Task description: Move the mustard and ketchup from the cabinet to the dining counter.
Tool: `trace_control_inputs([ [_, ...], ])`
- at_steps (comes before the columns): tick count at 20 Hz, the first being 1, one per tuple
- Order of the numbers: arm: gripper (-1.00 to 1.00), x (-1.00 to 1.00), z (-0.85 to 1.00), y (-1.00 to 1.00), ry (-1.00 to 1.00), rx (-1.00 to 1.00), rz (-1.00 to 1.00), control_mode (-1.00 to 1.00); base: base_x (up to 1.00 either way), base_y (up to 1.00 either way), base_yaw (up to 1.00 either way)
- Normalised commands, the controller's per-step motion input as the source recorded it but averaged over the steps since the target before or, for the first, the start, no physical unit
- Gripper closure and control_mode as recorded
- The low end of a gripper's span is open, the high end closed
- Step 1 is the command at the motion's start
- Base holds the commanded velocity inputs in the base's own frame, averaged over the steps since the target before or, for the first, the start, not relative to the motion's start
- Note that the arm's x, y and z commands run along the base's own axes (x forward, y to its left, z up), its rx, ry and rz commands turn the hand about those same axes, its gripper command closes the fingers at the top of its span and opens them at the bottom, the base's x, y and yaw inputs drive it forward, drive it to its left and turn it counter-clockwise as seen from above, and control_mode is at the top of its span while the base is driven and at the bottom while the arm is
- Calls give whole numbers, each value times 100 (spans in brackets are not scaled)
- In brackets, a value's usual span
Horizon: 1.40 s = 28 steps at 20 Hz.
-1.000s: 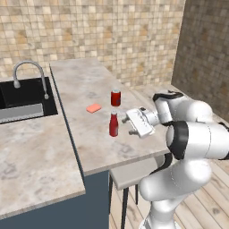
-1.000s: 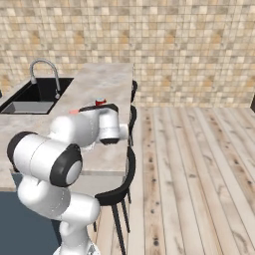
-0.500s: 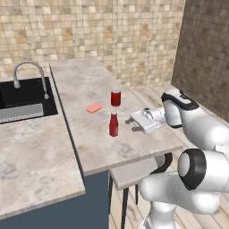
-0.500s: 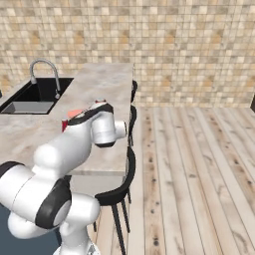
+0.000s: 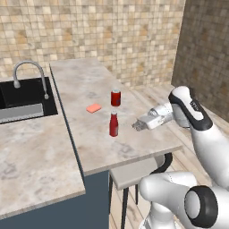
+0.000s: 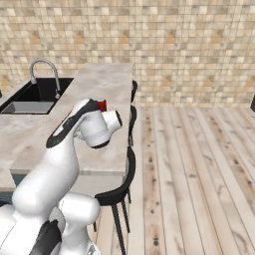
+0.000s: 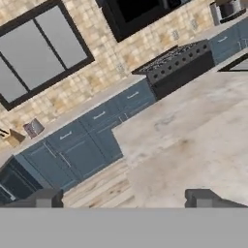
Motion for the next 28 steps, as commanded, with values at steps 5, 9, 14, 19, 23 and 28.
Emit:
trace_control_inputs([
  [5,-100,-39,27,-1,14,-28,-24,-100,0,0,0],
  [9,-100,-37,19,-4,4,-36,-30,-100,0,0,0],
  [14,-100,-28,20,-9,6,-39,-32,-100,0,0,0],
  [19,-100,-45,23,-20,2,-27,-24,-100,0,0,0],
  [23,-100,-57,17,-25,0,-20,-16,-100,0,0,0],
  [28,-100,-51,25,-18,0,-12,-10,-100,0,0,0],
])
